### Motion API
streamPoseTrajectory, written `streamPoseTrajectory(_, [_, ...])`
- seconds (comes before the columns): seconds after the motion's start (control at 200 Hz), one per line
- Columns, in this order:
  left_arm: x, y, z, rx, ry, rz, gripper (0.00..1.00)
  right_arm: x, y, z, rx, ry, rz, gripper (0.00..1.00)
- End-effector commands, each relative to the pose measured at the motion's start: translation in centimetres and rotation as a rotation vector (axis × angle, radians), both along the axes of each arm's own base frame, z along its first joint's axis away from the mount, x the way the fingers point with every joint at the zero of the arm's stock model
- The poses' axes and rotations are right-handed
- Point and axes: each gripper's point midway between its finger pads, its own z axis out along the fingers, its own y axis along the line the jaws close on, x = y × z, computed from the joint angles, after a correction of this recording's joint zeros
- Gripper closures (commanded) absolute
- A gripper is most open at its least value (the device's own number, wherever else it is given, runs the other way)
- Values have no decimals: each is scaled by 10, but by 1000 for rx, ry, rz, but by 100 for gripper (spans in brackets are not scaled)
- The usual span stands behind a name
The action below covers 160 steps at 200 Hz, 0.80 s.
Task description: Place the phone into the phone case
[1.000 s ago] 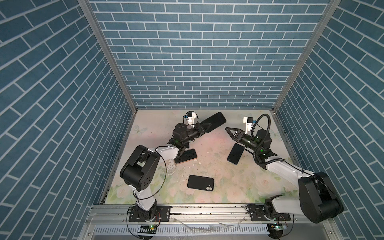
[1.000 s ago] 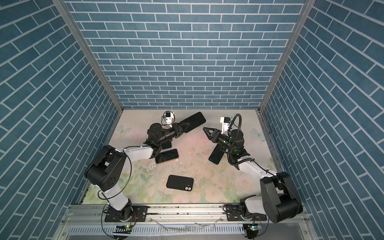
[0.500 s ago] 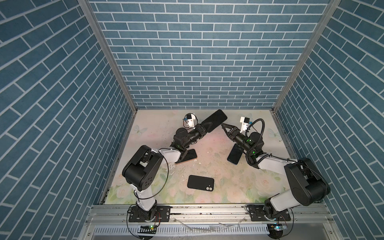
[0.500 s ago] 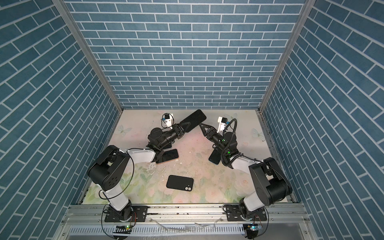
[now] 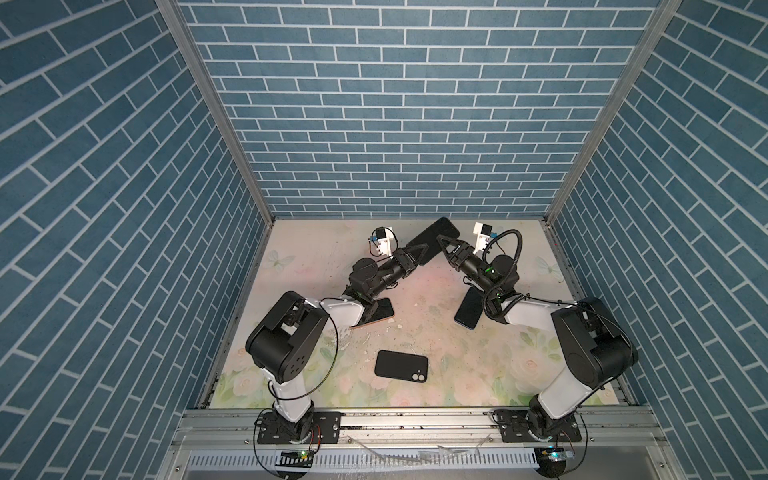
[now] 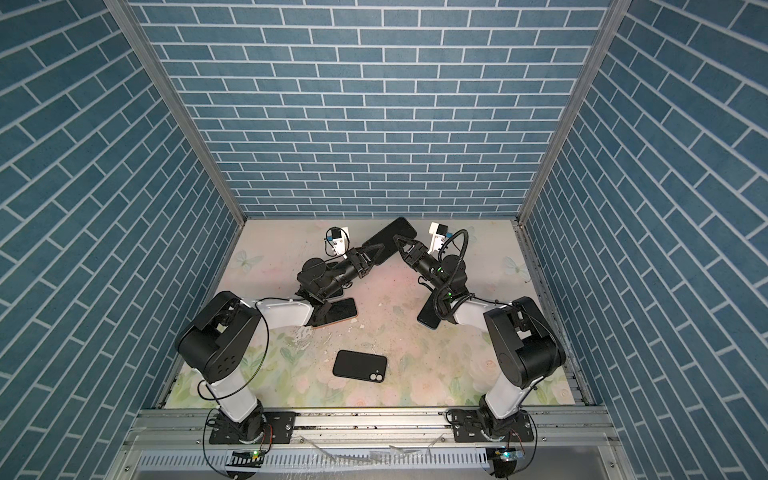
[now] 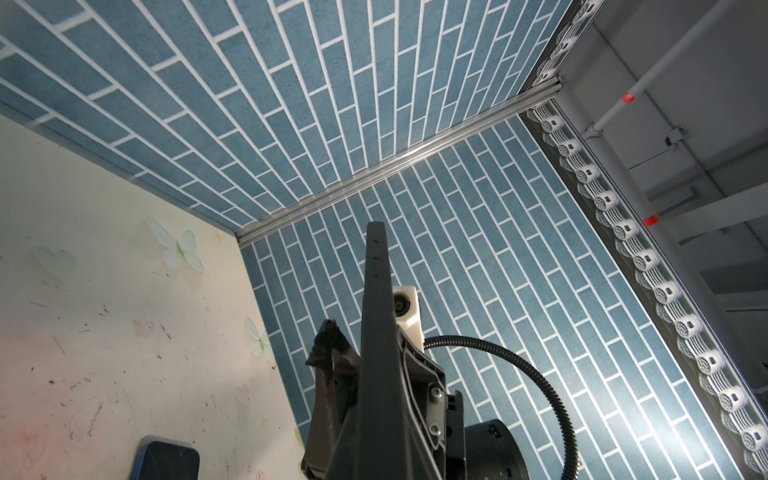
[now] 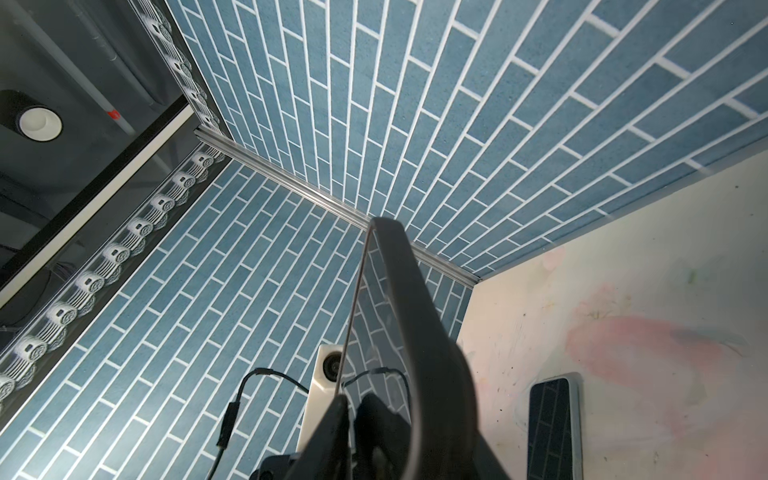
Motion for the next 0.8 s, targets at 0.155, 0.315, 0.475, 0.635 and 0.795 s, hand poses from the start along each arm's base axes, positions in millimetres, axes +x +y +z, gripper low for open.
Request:
streamPoseTrajectory(0.155, [-6, -1, 31, -60, -100, 5, 91, -7, 10, 31, 58, -81, 42, 85])
streamPoseTrajectory(0.315, [-11, 4, 28, 17, -123, 36, 72, -9, 11, 33, -15, -97, 40, 96])
streamPoseTrajectory(0.475, [-18, 22, 14, 204, -161, 107, 46, -12, 4, 41, -137, -127, 36, 100])
streamPoseTrajectory(0.635, [-27, 66, -9, 473, -126, 237, 33, -16, -9, 41, -283, -93, 98, 100])
streamPoseTrajectory(0.795, [-46, 131, -5, 791, -172, 435, 16, -28, -8, 10, -483, 37, 278, 100])
